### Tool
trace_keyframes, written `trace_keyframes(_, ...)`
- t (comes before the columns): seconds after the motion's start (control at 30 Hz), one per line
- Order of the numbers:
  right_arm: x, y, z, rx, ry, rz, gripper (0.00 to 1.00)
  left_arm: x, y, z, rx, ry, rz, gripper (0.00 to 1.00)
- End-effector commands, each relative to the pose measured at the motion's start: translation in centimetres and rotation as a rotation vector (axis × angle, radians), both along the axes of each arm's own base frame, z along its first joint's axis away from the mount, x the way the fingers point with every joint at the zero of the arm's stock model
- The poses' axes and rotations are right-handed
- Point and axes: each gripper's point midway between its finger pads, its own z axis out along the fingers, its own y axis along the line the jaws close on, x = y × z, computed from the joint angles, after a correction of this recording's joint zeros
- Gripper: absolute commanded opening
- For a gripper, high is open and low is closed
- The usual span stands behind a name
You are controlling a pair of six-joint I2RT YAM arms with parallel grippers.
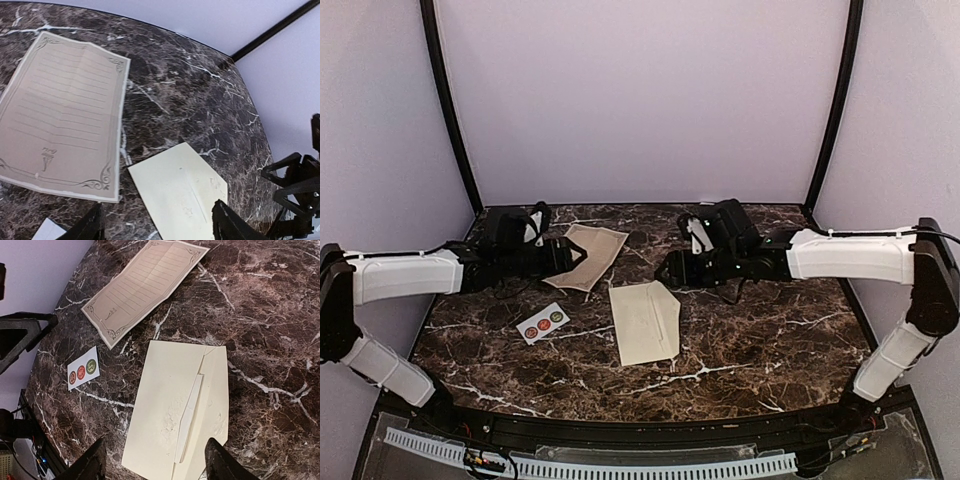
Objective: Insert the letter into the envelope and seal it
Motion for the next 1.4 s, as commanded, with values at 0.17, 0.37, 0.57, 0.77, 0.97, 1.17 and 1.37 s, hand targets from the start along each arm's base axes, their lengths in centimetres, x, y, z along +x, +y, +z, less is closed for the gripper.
trace_keyframes(0.17,0.2,-3.1,2.8,0.053,-0.115,-0.115,0.68,1.3,6.9,-6.2,-0.129,0.185,0.228,0.73)
trace_keyframes(0.37,-0.1,-4.0,2.5,0.05,-0.112,-0.131,0.68,2.7,8.5,-8.7,-0.174,0.211,0.28,0.7)
trace_keyframes(0.57,0.1,-4.2,2.1,0.046,-0.105,-0.14,0.68,3.2,8.7,-10.0,-0.166,0.224,0.3,0.66)
trace_keyframes(0.77,0.4,-3.9,1.7,0.046,-0.093,-0.137,0.68,3.6,9.0,-11.2,-0.142,0.235,0.318,0.59)
trace_keyframes(0.97,0.5,-3.9,1.7,0.046,-0.091,-0.141,0.68,3.9,9.1,-12.1,-0.142,0.248,0.332,0.56)
trace_keyframes(1.17,0.6,-4.0,1.9,0.048,-0.091,-0.147,0.68,4.6,9.6,-12.4,-0.145,0.233,0.368,0.51)
trace_keyframes(1.37,0.5,-4.0,1.7,0.047,-0.086,-0.152,0.68,5.6,10.7,-13.2,-0.131,0.218,0.444,0.42)
